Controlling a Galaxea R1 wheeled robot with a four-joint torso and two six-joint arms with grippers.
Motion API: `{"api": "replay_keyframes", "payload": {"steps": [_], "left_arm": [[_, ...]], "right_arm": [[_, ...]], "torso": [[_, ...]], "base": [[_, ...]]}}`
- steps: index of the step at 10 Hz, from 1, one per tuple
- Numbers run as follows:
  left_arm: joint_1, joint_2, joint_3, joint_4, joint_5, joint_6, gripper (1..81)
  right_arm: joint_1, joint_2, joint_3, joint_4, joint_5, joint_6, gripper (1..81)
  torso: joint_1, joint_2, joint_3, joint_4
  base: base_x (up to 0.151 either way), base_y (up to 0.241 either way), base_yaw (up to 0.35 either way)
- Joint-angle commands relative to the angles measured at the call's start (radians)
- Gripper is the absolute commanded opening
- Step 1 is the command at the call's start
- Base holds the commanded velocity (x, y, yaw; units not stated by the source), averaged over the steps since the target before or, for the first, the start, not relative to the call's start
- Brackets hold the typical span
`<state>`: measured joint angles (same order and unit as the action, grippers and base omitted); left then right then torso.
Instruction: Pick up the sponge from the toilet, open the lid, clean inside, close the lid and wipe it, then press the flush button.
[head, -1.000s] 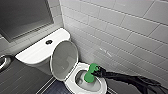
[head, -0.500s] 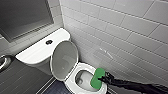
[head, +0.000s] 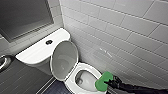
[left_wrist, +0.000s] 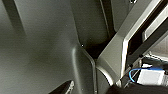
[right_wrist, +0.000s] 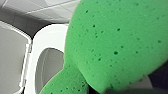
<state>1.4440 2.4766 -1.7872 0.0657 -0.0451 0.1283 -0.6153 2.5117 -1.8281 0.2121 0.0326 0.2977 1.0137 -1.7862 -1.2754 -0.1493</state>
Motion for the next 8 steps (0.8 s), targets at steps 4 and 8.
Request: {"api": "replay_keyframes", "payload": {"steps": [4,8], "left_arm": [[0.014,-0.014,0.054,-0.003,0.08,0.005,81.1],[0.011,-0.007,0.054,-0.001,0.08,0.005,81.1]], "right_arm": [[-0.083,-0.25,0.216,0.001,0.064,0.011,1.0],[-0.038,-0.39,0.448,-0.017,0.067,0.006,1.0]], "torso": [[0.0,0.0,0.0,0.0],[0.0,0.0,0.0,0.0]], "base": [[0.0,0.0,0.0],[0.0,0.0,0.0]]}}
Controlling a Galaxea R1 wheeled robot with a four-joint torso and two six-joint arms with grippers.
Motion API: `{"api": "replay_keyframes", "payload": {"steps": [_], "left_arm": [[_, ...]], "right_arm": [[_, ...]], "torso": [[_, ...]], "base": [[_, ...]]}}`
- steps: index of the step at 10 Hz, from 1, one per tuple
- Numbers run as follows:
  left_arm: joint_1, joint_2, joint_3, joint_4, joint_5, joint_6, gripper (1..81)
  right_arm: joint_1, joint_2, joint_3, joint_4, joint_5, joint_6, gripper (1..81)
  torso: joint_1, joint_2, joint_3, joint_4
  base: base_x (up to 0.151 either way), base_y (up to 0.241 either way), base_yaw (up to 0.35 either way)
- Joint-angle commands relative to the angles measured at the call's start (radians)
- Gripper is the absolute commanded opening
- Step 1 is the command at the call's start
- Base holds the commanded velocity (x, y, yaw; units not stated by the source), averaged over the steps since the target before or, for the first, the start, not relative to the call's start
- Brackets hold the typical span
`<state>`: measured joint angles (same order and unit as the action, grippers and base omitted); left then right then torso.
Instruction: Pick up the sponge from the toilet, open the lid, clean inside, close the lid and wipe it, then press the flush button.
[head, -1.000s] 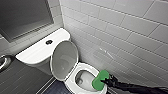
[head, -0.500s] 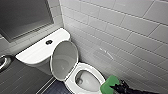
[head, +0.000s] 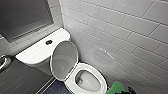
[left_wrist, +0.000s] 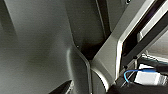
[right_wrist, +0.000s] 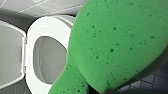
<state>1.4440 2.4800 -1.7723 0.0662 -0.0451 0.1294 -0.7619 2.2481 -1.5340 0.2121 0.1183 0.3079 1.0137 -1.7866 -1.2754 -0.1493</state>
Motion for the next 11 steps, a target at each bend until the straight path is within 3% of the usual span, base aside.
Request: {"api": "replay_keyframes", "payload": {"steps": [1,3,6,11], "left_arm": [[0.011,-0.01,0.039,-0.002,0.08,0.004,81.1],[0.008,-0.01,0.04,-0.002,0.079,0.004,81.1],[0.005,-0.013,0.04,-0.002,0.079,0.003,81.1],[0.003,-0.015,0.036,-0.003,0.077,0.004,81.1]], "right_arm": [[0.137,-0.121,0.154,-0.02,-0.029,-0.006,1.0],[0.231,-0.052,0.106,-0.019,-0.104,-0.007,1.0],[0.361,0.164,-0.099,-0.017,-0.247,-0.003,1.0],[0.479,0.502,-0.45,-0.034,-0.336,-0.006,1.0]], "torso": [[0.0,0.0,0.0,0.0],[0.0,0.0,0.0,0.0],[0.0,0.0,0.0,0.0],[0.0,0.0,0.0,0.0]], "base": [[0.0,0.0,0.0],[0.0,0.0,0.0],[0.0,0.0,0.0],[0.0,0.0,0.0]]}}
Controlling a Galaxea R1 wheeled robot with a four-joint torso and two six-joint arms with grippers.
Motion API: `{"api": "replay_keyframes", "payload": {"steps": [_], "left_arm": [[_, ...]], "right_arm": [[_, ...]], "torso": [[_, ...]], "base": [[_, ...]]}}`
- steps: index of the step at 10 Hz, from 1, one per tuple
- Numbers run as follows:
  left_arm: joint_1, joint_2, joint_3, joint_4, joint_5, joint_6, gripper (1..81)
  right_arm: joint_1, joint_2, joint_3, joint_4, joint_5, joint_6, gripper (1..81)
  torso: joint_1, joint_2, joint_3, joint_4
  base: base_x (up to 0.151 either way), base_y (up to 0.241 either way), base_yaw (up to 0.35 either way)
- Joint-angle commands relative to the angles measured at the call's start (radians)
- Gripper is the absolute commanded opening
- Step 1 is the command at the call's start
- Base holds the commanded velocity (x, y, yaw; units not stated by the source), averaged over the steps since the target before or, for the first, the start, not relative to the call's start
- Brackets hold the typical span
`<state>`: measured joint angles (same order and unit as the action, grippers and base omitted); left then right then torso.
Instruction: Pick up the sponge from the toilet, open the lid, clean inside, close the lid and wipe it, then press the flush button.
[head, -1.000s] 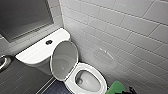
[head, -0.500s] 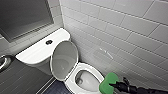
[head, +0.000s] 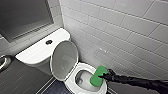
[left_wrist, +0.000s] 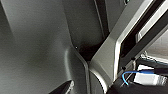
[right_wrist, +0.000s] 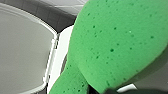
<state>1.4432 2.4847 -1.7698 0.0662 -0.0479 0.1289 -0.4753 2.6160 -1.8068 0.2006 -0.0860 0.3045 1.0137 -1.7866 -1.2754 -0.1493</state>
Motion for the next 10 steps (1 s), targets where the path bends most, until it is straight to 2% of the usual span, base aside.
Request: {"api": "replay_keyframes", "payload": {"steps": [1,6,8,10], "left_arm": [[0.004,-0.019,0.033,-0.003,0.082,0.005,81.1],[0.004,-0.021,0.032,-0.006,0.082,0.003,81.1],[0.009,-0.021,0.032,-0.008,0.083,0.003,81.1],[0.015,-0.024,0.032,-0.008,0.083,0.003,81.1]], "right_arm": [[0.21,0.189,-0.229,-0.024,-0.136,-0.002,1.0],[0.237,0.387,-0.446,-0.084,-0.136,-0.004,1.0],[0.22,0.433,-0.5,-0.084,-0.115,0.001,1.0],[0.157,0.427,-0.515,-0.07,-0.046,0.005,1.0]], "torso": [[0.0,0.0,0.0,0.0],[0.0,0.0,0.0,0.0],[0.0,0.0,0.0,0.0],[0.0,0.0,0.0,0.0]], "base": [[0.0,0.0,0.0],[0.0,0.0,0.0],[0.0,0.0,0.0],[0.0,0.0,0.0]]}}
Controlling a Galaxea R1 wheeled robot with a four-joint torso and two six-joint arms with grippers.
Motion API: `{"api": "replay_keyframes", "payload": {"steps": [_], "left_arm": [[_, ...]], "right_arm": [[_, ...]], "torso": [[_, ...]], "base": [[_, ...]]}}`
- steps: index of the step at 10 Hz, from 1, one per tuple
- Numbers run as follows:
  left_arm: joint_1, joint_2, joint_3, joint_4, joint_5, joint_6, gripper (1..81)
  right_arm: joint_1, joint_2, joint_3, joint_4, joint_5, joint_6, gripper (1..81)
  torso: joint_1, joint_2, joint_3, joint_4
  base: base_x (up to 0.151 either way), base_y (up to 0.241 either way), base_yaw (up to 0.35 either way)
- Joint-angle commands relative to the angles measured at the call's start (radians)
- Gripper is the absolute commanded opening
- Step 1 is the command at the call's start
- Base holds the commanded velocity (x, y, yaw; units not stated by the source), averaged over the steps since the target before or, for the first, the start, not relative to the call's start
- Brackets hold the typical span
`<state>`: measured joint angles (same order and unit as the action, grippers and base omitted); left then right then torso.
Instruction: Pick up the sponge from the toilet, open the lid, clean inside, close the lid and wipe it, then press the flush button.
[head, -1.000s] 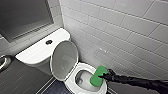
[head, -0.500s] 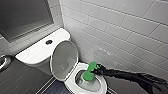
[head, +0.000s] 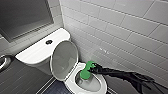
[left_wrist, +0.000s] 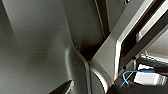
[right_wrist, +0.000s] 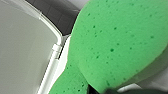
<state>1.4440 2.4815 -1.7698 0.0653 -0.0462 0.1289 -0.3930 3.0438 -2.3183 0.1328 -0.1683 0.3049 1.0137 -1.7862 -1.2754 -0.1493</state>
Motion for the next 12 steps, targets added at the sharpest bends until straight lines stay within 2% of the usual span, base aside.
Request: {"api": "replay_keyframes", "payload": {"steps": [1,4,7,9,12], "left_arm": [[0.016,-0.022,0.032,-0.007,0.081,0.003,81.1],[0.017,-0.022,0.035,-0.005,0.081,0.003,81.1],[0.019,-0.016,0.036,-0.005,0.081,0.003,81.1],[0.019,-0.015,0.036,-0.005,0.081,0.004,81.1],[0.017,-0.015,0.038,-0.005,0.081,0.005,81.1]], "right_arm": [[0.045,-0.024,-0.001,0.005,0.056,0.007,1.0],[-0.024,-0.193,0.138,0.061,0.122,0.014,1.0],[-0.047,-0.386,0.367,0.061,0.138,0.043,1.0],[-0.097,-0.469,0.436,0.061,0.183,0.049,1.0],[-0.166,-0.52,0.482,0.061,0.234,0.056,1.0]], "torso": [[0.0,0.0,0.0,0.0],[0.0,0.0,0.0,0.0],[0.0,0.0,0.0,0.0],[0.0,0.0,0.0,0.0],[0.0,0.0,0.0,0.0]], "base": [[0.0,0.0,0.0],[0.0,0.0,0.0],[0.0,0.0,0.0],[0.0,0.0,0.0],[0.0,0.0,0.0]]}}
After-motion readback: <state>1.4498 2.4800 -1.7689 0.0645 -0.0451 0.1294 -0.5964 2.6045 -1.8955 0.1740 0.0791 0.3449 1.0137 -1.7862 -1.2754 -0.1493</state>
